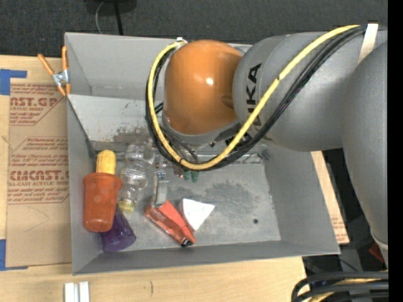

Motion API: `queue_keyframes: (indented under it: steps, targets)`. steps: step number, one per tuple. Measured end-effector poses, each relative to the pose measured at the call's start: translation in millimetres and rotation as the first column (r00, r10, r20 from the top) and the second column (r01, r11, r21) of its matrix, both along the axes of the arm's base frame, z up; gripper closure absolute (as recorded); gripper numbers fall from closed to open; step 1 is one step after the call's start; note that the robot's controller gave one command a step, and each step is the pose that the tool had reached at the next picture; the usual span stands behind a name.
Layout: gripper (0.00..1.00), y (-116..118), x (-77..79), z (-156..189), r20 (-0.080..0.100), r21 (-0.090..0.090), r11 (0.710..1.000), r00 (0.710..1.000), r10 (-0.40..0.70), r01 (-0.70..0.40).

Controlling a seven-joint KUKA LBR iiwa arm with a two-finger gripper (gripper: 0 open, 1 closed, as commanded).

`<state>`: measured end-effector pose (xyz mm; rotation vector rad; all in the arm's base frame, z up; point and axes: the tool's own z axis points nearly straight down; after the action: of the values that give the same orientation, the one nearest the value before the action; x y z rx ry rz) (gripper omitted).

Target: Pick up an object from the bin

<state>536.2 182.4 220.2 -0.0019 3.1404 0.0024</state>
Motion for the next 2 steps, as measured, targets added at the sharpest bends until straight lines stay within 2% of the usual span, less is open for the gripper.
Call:
queue_keyframes:
  steps: [1, 2]
  targets:
    - [0.00, -39, -2.9, -66, 0.001, 0.002, 1.000, 1.000, 0.000, 0.000]
    - [0.00, -63, -37.6, -76, -0.012, -0.003, 0.997, 0.997, -0.078, 0.078]
